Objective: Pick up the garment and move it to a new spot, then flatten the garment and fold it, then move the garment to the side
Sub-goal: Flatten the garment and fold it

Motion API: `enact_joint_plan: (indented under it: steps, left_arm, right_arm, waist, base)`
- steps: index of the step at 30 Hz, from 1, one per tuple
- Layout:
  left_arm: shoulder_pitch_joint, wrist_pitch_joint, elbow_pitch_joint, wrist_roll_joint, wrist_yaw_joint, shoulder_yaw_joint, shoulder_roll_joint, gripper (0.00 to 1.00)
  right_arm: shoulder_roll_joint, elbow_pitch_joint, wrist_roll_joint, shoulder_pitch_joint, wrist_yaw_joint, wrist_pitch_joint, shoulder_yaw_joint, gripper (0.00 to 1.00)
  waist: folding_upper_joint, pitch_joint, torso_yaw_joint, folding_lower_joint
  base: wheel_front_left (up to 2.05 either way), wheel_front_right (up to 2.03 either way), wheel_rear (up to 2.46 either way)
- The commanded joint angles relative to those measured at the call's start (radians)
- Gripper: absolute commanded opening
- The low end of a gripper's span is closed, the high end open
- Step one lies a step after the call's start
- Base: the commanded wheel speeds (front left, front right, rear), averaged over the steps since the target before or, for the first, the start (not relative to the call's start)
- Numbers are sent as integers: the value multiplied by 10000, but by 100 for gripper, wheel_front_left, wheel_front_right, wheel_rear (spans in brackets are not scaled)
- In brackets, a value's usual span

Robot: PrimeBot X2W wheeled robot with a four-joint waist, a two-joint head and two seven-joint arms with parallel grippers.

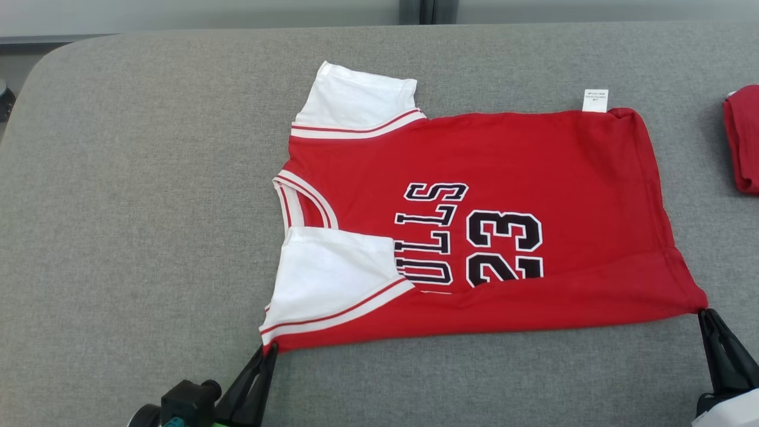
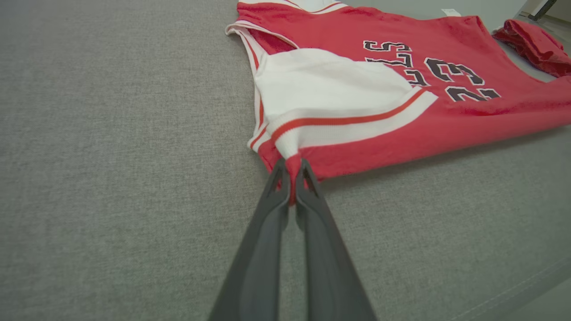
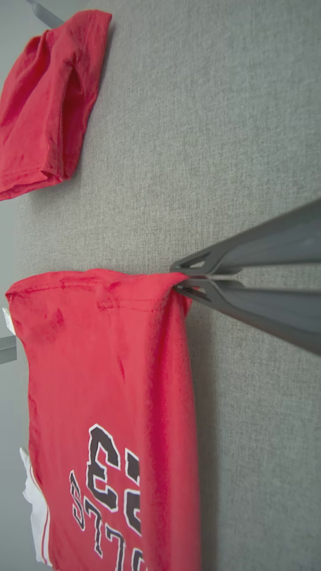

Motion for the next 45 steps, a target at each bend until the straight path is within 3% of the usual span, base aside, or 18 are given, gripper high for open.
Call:
enact_joint_plan:
  steps: [1,2,3,4,10,15,18,23,30,34,45]
  left_arm:
    - [48,114,145,-15,50,-64,-13,0]
    - [28,246,264,-41,53,-108,-35,18]
    - [9,361,378,-42,77,-142,-36,47]
    - [-10,422,429,-39,80,-172,-36,100]
    - [51,380,-191,-257,294,144,98,100]
    - [-881,844,-1387,-189,470,494,465,100]
    - [-2053,1479,-1793,-4,308,583,846,100]
    - [-4864,3129,-1731,-583,-183,444,1545,100]
    - [-9088,5430,-223,-1719,-326,-556,2122,100]
    - [-10841,6378,975,-2309,-329,-1393,2181,100]
    - [-13307,7660,3390,-3237,-328,-3456,2912,100]
  right_arm:
    - [-41,31,-63,155,-16,-28,18,100]
    - [-12,44,-32,174,-16,-28,32,100]
    - [14,25,1,210,-16,-28,16,100]
    - [26,-13,28,259,-16,-28,-26,100]
    - [-65,-642,151,710,-16,-28,-734,100]
    - [168,-1126,-40,255,-14,-28,-906,100]
    - [181,-1186,-126,-300,-14,-28,-440,100]
    - [236,-1192,-148,-1427,-14,-28,-77,100]
    - [414,-1201,-260,-2475,-14,-27,277,100]
    - [557,-1292,-338,-2842,-14,-28,415,100]
    - [901,-1512,-440,-3667,-14,-28,851,100]
  waist:
    - [0,-47,5,0]
    - [0,-61,6,0]
    - [0,-75,4,0]
    - [0,-83,3,0]
    - [0,-45,-89,0]
    - [0,122,-189,0]
    - [0,415,-301,0]
    - [0,1082,-562,0]
    - [0,2207,-980,0]
    - [0,2797,-1303,0]
    - [0,3987,-2388,0]
  base:
    - [0,0,0]
    - [0,0,0]
    - [0,0,0]
    - [0,0,0]
    - [0,0,0]
    - [0,0,0]
    - [0,0,0]
    - [0,0,0]
    - [0,0,0]
    - [0,0,0]
    - [0,0,0]
